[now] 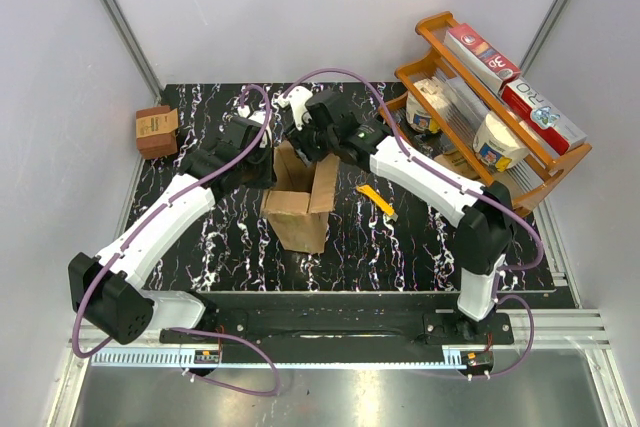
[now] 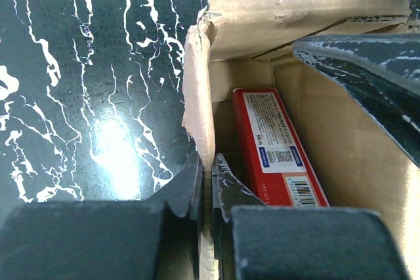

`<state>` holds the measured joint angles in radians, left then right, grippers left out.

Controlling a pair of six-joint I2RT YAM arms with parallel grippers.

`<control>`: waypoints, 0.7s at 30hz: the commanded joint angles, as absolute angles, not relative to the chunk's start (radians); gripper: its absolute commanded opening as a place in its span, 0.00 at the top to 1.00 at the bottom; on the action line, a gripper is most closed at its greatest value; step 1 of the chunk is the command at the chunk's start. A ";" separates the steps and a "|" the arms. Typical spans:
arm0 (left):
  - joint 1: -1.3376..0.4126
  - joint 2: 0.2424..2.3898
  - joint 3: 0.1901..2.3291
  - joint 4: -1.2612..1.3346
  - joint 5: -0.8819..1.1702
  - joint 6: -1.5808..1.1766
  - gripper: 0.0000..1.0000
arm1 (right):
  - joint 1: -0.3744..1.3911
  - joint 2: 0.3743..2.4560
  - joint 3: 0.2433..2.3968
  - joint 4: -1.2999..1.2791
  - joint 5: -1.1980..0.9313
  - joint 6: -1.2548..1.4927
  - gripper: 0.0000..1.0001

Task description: Unpack the express box

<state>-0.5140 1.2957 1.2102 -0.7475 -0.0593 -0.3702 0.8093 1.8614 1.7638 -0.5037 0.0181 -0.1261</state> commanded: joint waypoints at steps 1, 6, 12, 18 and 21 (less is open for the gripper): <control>-0.520 1.278 1.210 -0.727 -0.017 -0.351 1.00 | 0.807 1.882 1.792 -0.554 -0.055 -0.141 0.55; -0.520 1.285 1.233 -0.721 -0.031 -0.364 0.98 | 0.807 1.875 1.792 -0.560 -0.066 -0.127 0.84; -0.520 1.293 1.279 -0.724 -0.037 -0.383 0.72 | 0.807 1.832 1.770 -0.560 -0.006 -0.092 1.00; -0.520 1.281 1.341 -0.749 -0.099 -0.451 0.36 | 0.808 1.699 1.625 -0.441 0.164 0.041 1.00; -0.520 1.264 1.368 -0.785 -0.182 -0.503 0.26 | 0.825 1.628 1.544 -0.364 0.294 0.118 1.00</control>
